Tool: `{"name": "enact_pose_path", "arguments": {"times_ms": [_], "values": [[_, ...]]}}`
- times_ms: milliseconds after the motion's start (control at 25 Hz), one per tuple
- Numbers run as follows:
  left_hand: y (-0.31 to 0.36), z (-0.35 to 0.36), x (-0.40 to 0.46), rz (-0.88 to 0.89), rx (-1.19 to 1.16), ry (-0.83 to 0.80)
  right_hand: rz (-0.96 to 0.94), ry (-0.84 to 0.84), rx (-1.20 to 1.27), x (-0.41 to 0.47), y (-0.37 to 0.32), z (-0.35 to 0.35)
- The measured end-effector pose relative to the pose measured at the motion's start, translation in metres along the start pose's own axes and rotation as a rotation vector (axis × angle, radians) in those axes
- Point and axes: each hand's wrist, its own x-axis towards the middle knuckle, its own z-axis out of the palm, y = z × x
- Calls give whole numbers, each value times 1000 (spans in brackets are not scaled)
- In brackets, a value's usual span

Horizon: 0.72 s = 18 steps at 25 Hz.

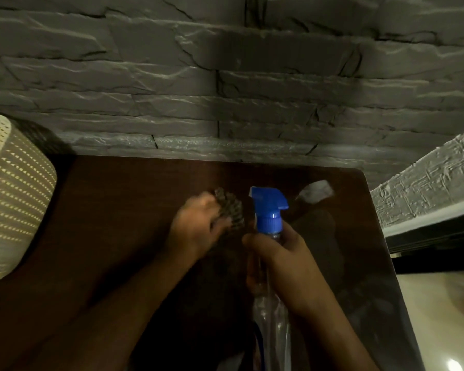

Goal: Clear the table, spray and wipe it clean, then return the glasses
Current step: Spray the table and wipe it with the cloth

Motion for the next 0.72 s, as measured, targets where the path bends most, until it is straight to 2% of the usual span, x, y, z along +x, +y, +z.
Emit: {"name": "enact_pose_path", "arguments": {"times_ms": [40,80,120,200,240,280,360,440,480,520,640,680,720], "values": [[-11,-2,-26,121,-7,3,1,-7,1,-1,0,2],[-30,-12,-32,132,-1,20,7,-3,2,-3,1,4],[-51,-22,-19,45,33,46,10,10,2,-4,1,6],[-73,-42,38,-258,120,131,23,41,-6,-5,0,11],[-69,-43,61,-332,146,153,33,55,-7,-6,-2,15],[-54,-40,70,-315,161,127,43,68,-10,-5,-4,19],[-13,-23,38,-53,163,-42,37,86,-23,-9,-5,25],[-12,-16,-24,338,109,-218,17,91,-43,-18,-2,26],[-33,-22,-37,357,99,-190,23,85,-49,-22,1,25],[-54,-30,-29,266,110,-101,34,82,-45,-27,2,23],[-76,-59,44,-294,192,79,53,110,-21,-35,6,23],[-61,-54,57,-309,226,71,53,123,-14,-35,8,24],[-38,-47,51,-222,208,2,60,132,-3,-37,8,26]]}}
